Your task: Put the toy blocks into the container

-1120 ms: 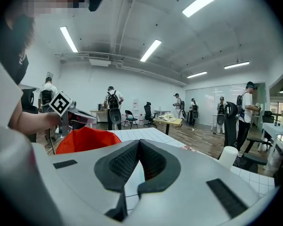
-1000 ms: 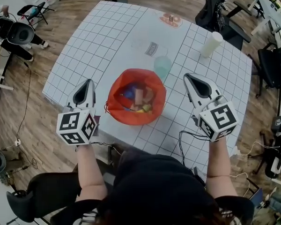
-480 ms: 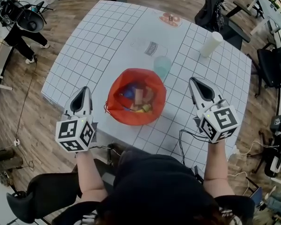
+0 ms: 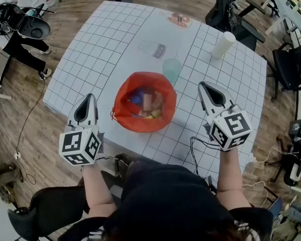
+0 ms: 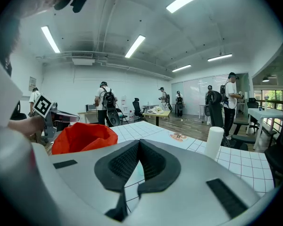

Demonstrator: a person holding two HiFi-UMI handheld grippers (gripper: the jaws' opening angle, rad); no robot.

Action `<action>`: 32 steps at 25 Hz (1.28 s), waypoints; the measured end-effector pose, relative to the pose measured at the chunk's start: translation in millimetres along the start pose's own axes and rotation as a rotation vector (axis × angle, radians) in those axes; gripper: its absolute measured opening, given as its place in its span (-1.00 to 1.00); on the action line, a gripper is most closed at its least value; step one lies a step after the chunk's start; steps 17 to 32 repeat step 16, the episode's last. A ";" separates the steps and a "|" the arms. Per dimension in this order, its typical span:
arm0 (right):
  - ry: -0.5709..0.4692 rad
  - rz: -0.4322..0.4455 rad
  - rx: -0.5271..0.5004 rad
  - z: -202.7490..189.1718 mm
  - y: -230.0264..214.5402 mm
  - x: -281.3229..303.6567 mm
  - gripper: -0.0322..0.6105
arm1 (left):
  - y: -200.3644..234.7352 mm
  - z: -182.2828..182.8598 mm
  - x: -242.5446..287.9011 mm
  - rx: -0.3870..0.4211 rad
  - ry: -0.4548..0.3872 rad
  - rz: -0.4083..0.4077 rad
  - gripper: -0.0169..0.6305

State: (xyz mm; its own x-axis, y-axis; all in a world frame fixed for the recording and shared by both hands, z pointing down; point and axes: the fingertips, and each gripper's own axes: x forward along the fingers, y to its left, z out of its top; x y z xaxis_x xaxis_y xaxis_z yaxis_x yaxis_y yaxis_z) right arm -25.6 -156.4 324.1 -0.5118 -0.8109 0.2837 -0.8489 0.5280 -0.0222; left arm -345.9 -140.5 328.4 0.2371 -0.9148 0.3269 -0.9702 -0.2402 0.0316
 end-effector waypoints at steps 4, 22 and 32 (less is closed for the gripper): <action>0.007 -0.013 0.013 -4.1 -0.9 -0.6 -0.85 | -2.2 -0.5 -2.2 -0.003 -0.007 -0.006 -0.87; 0.019 -0.037 0.034 -10.3 -4.2 -3.7 -0.85 | -17.4 -5.8 5.3 0.031 0.013 -0.028 -0.87; 0.019 -0.037 0.034 -10.3 -4.2 -3.7 -0.85 | -17.4 -5.8 5.3 0.031 0.013 -0.028 -0.87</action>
